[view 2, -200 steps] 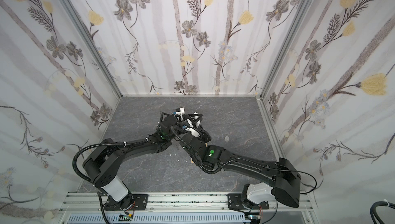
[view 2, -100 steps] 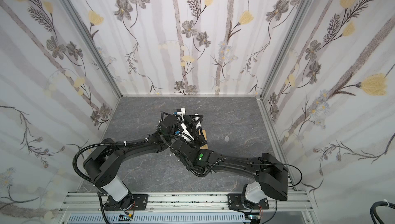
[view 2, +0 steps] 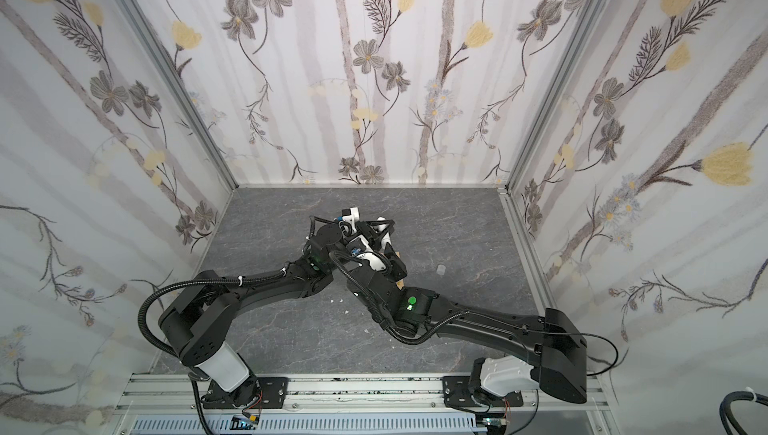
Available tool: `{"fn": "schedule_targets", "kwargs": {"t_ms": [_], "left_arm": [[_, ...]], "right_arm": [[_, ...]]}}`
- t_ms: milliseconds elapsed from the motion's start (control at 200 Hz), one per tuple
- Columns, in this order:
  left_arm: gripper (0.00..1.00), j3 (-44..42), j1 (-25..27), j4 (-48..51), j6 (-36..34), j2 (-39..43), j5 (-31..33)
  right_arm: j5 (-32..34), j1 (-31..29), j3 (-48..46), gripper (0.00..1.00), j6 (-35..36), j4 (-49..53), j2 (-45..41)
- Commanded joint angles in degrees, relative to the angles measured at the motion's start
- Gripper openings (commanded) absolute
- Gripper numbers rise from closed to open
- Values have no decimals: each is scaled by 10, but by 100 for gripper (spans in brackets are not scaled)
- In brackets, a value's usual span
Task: Place the letter into the envelope and seal it
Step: 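Withdraw the right gripper from the glue stick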
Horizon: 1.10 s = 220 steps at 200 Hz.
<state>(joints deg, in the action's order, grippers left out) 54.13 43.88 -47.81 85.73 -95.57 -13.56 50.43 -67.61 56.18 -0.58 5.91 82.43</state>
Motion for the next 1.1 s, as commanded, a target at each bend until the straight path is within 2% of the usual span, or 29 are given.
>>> {"fn": "schedule_targets", "kwargs": {"t_ms": [0, 105, 215, 370, 475, 849, 1094], "left_arm": [[0, -1, -4, -40, 4, 6, 2], [0, -2, -8, -40, -1, 8, 11], [0, -6, -9, -41, -6, 14, 22], [0, -13, -7, -41, -15, 25, 46], [0, -14, -2, -41, -22, 29, 65], [0, -15, 29, -46, -28, 24, 140], [0, -20, 32, -50, -27, 23, 152]], "right_arm": [[-159, 11, -22, 59, -114, -54, -39], [-218, 37, -60, 61, -185, -80, -95], [-293, 90, -116, 61, -273, -123, -168], [-369, 160, -231, 59, -390, -244, -256], [-379, 179, -259, 60, -434, -286, -262], [-386, 185, -257, 59, -529, -385, -174], [-360, 186, -268, 46, -548, -420, -160]]}}
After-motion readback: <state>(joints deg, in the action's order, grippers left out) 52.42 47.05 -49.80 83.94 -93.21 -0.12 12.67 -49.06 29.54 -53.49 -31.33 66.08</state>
